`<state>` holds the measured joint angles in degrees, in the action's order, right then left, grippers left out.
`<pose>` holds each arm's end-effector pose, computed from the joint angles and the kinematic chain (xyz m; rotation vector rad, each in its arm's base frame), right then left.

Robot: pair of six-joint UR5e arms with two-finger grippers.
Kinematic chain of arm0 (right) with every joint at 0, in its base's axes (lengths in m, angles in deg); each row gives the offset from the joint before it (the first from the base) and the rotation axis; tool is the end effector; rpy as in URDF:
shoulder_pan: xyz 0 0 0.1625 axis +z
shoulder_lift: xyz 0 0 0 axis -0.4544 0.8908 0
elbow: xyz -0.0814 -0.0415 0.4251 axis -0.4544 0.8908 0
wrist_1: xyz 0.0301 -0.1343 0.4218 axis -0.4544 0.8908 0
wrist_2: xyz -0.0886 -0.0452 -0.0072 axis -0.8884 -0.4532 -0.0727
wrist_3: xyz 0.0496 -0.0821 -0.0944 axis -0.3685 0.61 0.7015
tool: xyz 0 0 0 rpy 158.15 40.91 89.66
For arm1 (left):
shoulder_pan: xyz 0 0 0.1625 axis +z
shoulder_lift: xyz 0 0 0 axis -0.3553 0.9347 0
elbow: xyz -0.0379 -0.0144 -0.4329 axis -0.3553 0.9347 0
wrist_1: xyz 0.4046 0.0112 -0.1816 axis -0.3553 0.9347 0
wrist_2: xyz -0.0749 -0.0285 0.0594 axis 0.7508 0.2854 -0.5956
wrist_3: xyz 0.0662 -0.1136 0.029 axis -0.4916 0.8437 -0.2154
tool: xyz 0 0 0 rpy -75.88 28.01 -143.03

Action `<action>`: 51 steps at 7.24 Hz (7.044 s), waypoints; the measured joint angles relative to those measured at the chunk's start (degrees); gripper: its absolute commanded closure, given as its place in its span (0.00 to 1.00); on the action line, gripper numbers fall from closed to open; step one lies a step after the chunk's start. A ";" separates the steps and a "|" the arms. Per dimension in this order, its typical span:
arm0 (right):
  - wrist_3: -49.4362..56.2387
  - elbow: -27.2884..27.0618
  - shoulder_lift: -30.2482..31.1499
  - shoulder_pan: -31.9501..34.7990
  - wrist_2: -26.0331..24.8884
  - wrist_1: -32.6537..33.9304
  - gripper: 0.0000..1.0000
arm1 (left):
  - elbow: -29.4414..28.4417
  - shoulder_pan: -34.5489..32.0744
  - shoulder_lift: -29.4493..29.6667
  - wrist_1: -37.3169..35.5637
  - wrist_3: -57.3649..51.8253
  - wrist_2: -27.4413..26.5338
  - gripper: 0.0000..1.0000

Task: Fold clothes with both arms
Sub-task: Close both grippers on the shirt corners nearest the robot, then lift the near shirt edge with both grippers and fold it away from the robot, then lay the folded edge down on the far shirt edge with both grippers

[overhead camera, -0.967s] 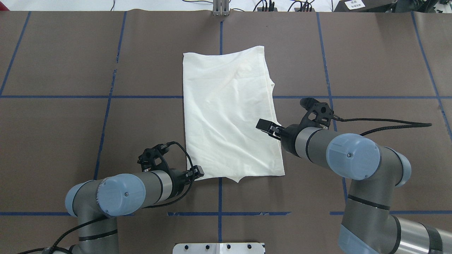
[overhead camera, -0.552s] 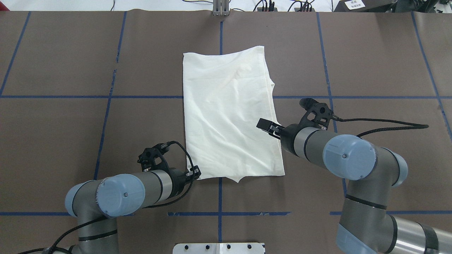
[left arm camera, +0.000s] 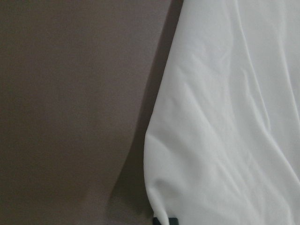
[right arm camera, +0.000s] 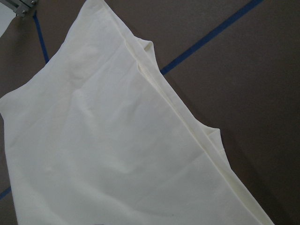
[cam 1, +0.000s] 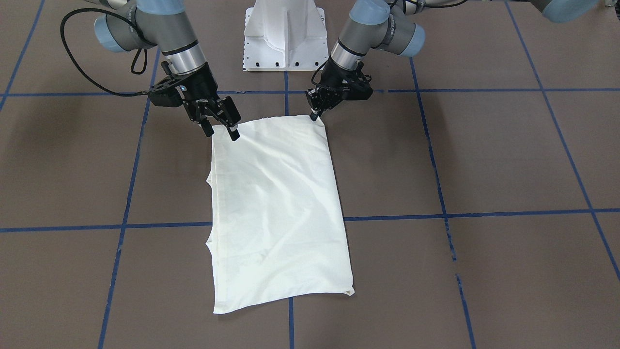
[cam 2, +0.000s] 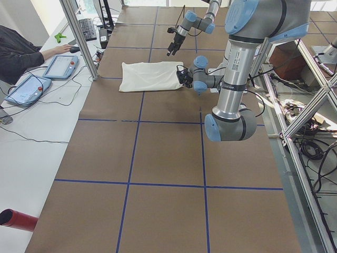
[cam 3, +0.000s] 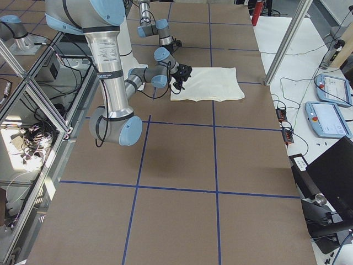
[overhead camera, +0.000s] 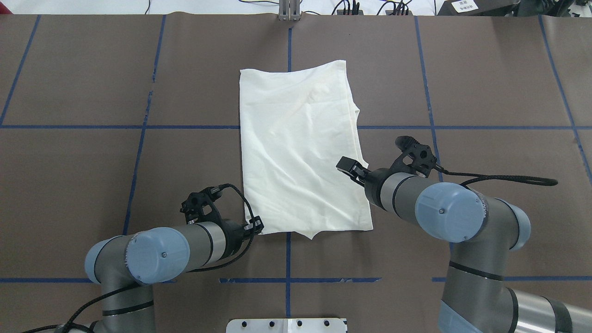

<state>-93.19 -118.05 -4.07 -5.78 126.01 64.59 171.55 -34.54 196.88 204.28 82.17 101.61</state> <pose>-0.5267 -0.3696 0.3021 0.1466 -1.1019 0.7371 0.6237 -0.2991 0.2836 0.0384 1.2237 -0.4924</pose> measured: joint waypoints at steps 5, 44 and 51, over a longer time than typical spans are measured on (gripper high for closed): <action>-9.81 2.15 -4.94 -6.37 -3.07 14.80 0.25 | -0.20 0.10 0.08 0.08 -0.02 0.07 1.00; 0.38 -2.07 -14.50 -0.55 -2.74 28.36 1.00 | 11.41 -17.79 6.70 -25.44 -21.40 8.19 1.00; 9.40 18.63 -21.61 8.02 2.86 17.94 1.00 | -14.95 -21.62 17.08 -14.77 -28.00 7.74 1.00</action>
<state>-83.79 -99.42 -25.68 2.25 128.87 82.53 156.59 -56.16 213.96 189.51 54.17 109.35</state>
